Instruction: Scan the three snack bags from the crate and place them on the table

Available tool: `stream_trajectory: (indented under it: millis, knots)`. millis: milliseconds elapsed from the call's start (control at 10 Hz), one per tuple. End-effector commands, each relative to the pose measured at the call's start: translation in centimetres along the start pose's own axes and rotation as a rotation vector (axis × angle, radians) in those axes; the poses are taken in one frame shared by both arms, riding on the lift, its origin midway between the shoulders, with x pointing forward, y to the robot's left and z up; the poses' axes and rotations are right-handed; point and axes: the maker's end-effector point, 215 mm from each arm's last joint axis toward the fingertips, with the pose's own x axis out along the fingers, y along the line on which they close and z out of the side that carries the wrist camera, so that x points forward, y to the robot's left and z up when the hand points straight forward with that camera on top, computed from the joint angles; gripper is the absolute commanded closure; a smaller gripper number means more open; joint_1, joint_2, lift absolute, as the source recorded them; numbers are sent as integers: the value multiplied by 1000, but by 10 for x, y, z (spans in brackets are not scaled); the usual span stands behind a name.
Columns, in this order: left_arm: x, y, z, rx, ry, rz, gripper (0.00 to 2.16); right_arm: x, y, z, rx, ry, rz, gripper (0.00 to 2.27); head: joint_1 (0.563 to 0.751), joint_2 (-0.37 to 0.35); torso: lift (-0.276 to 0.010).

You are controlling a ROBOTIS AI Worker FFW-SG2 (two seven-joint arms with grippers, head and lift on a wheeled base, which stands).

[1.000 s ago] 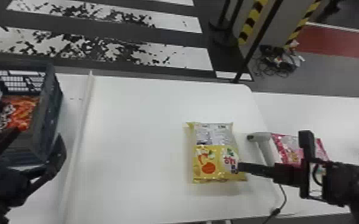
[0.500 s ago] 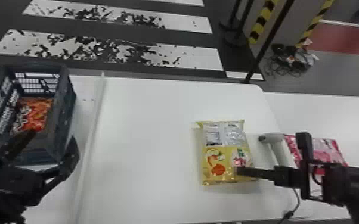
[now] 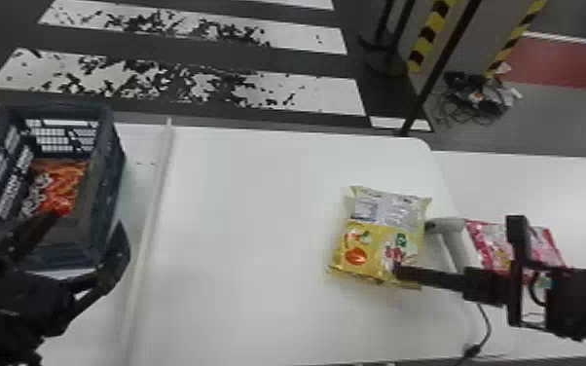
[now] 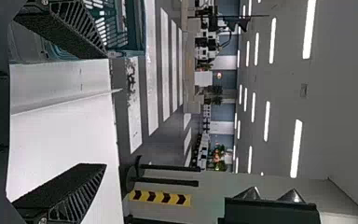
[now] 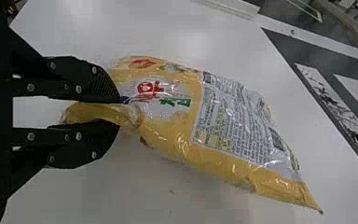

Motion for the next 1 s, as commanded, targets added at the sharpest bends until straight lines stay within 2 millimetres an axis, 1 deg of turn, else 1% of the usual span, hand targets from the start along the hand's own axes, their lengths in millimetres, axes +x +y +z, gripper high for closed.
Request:
stream_trajectory:
  millis: [0,100,200,300,400,500,600,700,800,900]
  knots:
    - [0,0,1,0,-1,0,36,-28,13,24,48,-78,44,2253,695,-172,-62]
    - [1,-1,3,0,-4,-2,36,-48,20,43,56,-138,65,2253,695,-183,-62]
    - [1,-2,3,-2,-5,-2,36,-65,20,62,58,-201,72,2253,695,-198,-62]
    - [2,-3,3,-1,-4,-4,36,-83,15,81,61,-260,60,2253,695,-207,-62]
    - [2,-3,4,0,-6,-6,36,-97,4,98,67,-319,23,2253,695,-228,-62]
    - [3,-3,5,1,-7,-7,36,-107,-8,116,78,-380,4,2253,695,-254,-62]
    - [3,-2,4,1,-4,-6,36,-119,-27,131,99,-428,-34,2253,695,-281,-62]
    - [3,-2,3,2,-1,-6,36,-133,-57,149,81,-502,-138,2253,695,-305,-62]
    - [3,-1,3,2,-1,-3,36,-140,-90,151,135,-521,-232,2253,695,-345,-62]
    - [3,-1,3,3,-2,-3,36,-151,-121,157,154,-563,-331,2253,695,-350,-62]
